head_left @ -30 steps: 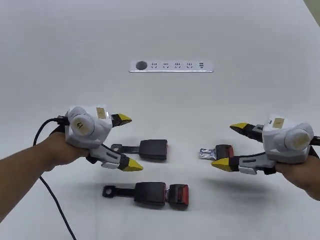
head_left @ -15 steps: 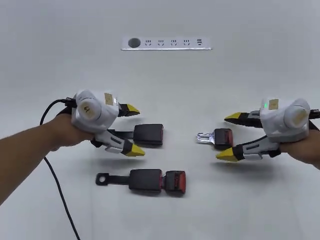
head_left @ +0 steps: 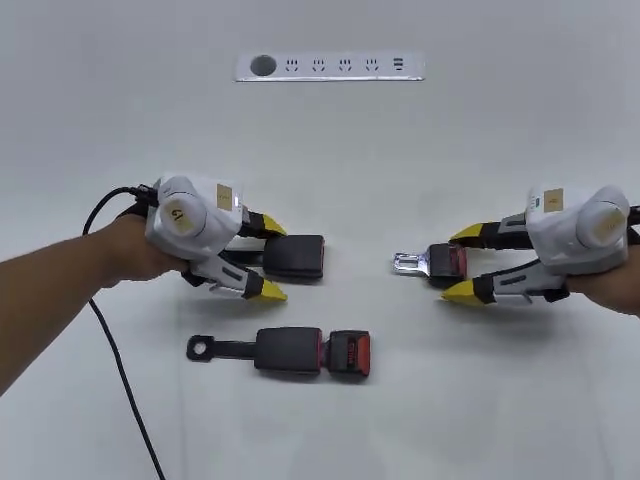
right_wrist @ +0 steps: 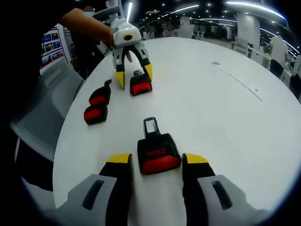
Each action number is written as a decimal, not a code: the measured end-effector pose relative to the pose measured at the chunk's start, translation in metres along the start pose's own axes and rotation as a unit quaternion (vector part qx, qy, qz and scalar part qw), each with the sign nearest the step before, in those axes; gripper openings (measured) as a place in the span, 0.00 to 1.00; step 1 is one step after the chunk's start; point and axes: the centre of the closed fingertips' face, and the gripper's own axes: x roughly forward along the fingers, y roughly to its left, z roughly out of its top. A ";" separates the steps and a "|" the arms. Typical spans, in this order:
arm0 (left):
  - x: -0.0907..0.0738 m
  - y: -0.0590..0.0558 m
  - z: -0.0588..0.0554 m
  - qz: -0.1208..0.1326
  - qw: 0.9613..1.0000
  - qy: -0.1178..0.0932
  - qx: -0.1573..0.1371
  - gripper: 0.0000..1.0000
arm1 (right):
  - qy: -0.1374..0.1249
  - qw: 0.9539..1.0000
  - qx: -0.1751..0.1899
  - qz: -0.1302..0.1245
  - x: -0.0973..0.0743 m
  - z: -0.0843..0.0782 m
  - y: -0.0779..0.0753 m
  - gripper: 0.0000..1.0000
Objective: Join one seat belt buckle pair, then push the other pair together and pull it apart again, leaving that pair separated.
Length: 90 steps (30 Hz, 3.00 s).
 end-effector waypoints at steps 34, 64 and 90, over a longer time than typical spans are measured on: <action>0.004 0.012 -0.003 0.014 1.000 0.009 0.013 0.34 | 0.001 0.999 -0.037 0.015 0.030 0.020 0.003 0.33; 0.004 0.007 0.004 0.022 0.999 0.024 0.006 0.34 | -0.036 0.998 -0.039 0.022 0.072 0.052 0.012 0.33; 0.013 0.003 0.009 0.006 0.999 0.024 0.024 0.33 | -0.037 0.998 -0.035 0.026 0.083 0.067 0.018 0.32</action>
